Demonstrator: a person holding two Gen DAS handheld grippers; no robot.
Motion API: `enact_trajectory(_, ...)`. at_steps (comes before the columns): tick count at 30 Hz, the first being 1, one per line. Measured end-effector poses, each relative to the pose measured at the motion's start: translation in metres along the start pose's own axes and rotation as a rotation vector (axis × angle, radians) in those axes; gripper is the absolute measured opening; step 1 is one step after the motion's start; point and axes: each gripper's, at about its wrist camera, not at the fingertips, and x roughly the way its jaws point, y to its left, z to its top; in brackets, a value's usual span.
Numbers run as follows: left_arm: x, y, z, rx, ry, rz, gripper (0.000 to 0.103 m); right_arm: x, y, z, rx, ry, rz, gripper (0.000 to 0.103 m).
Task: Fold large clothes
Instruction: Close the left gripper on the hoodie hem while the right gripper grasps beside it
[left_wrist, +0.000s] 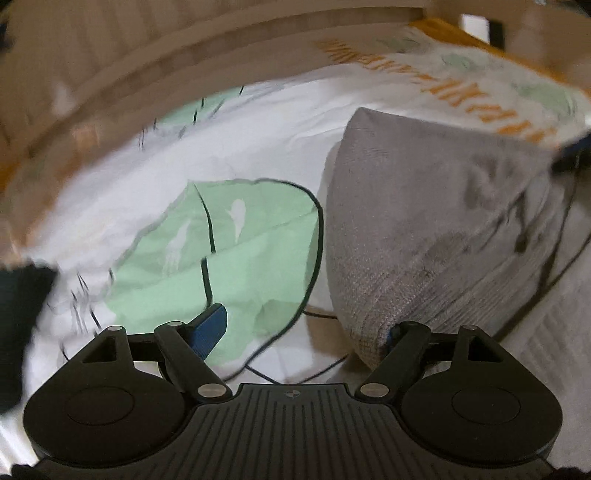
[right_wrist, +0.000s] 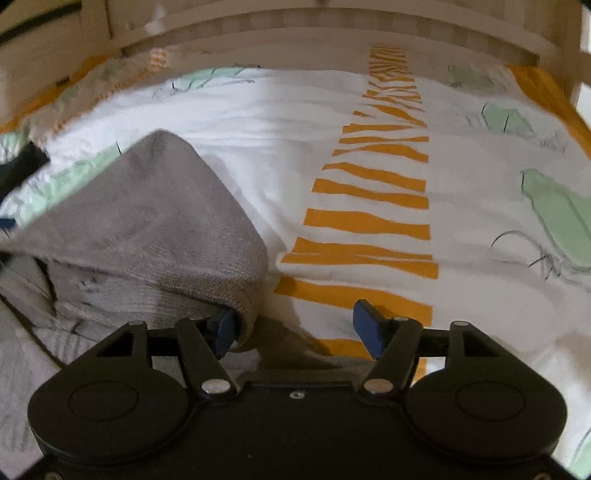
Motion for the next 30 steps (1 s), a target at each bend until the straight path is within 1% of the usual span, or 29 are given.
enact_trajectory(1, -0.003, -0.004, -0.001, 0.033, -0.025, -0.009, 0.077, -0.004, -0.002, -0.001, 0.006, -0.008, 0.02, 0.07)
enact_trajectory(2, -0.007, -0.006, -0.001, 0.053, -0.058, -0.043, 0.077, -0.008, -0.003, -0.001, 0.013, -0.015, 0.043, 0.07)
enact_trajectory(5, -0.021, 0.003, 0.0, 0.047, -0.1, -0.198, 0.078, -0.023, -0.005, -0.001, 0.009, -0.046, 0.107, 0.072)
enact_trajectory(6, -0.024, 0.006, 0.001, 0.05, -0.097, -0.227, 0.078, -0.029, -0.004, 0.0, 0.0, -0.056, 0.118, 0.074)
enact_trajectory(9, -0.034, 0.014, 0.0, 0.077, -0.086, -0.275, 0.078, -0.041, -0.001, 0.001, -0.019, -0.075, 0.145, 0.076)
enact_trajectory(10, -0.037, 0.017, -0.001, 0.07, -0.089, -0.287, 0.078, -0.043, 0.0, 0.002, -0.022, -0.077, 0.15, 0.076)
enact_trajectory(11, -0.041, 0.023, 0.0, 0.039, -0.097, -0.298, 0.079, -0.046, 0.002, 0.002, -0.025, -0.083, 0.156, 0.076)
enact_trajectory(12, -0.044, 0.029, 0.003, -0.015, -0.11, -0.305, 0.079, -0.048, 0.004, 0.003, -0.027, -0.089, 0.16, 0.076)
enact_trajectory(15, -0.049, 0.046, 0.016, -0.227, -0.159, -0.334, 0.079, -0.05, 0.009, 0.007, -0.02, -0.115, 0.178, 0.076)
enact_trajectory(16, -0.047, 0.048, 0.022, -0.29, -0.163, -0.321, 0.079, -0.049, 0.01, 0.011, -0.015, -0.126, 0.177, 0.076)
enact_trajectory(17, -0.043, 0.047, 0.03, -0.346, -0.156, -0.292, 0.079, -0.047, 0.013, 0.015, -0.008, -0.135, 0.174, 0.076)
enact_trajectory(18, -0.038, 0.044, 0.035, -0.377, -0.145, -0.269, 0.079, -0.045, 0.015, 0.018, -0.002, -0.141, 0.17, 0.072)
enact_trajectory(19, -0.033, 0.041, 0.039, -0.397, -0.131, -0.243, 0.079, -0.041, 0.019, 0.022, 0.004, -0.145, 0.162, 0.067)
enact_trajectory(20, -0.027, 0.036, 0.042, -0.405, -0.12, -0.217, 0.079, -0.035, 0.023, 0.027, 0.008, -0.145, 0.152, 0.058)
enact_trajectory(21, -0.02, 0.029, 0.043, -0.399, -0.108, -0.194, 0.079, -0.029, 0.027, 0.03, 0.009, -0.139, 0.145, 0.051)
enact_trajectory(22, -0.014, 0.022, 0.042, -0.384, -0.089, -0.173, 0.079, -0.024, 0.03, 0.032, 0.006, -0.135, 0.139, 0.05)
enact_trajectory(25, 0.012, 0.002, 0.03, -0.312, 0.003, -0.126, 0.079, -0.006, 0.038, 0.029, 0.0, -0.108, 0.093, 0.049)
enact_trajectory(26, 0.018, 0.001, 0.024, -0.303, 0.034, -0.121, 0.081, 0.002, 0.038, 0.025, -0.004, -0.082, 0.083, 0.049)
enact_trajectory(27, 0.022, 0.003, 0.014, -0.317, 0.056, -0.13, 0.081, 0.01, 0.037, 0.019, -0.011, -0.045, 0.069, 0.05)
enact_trajectory(29, 0.025, 0.015, 0.002, -0.418, 0.046, -0.183, 0.083, 0.02, 0.034, 0.005, -0.03, 0.004, 0.052, 0.05)
enact_trajectory(30, 0.026, 0.021, 0.0, -0.448, 0.051, -0.202, 0.084, 0.019, 0.029, 0.0, -0.018, -0.002, 0.07, 0.049)
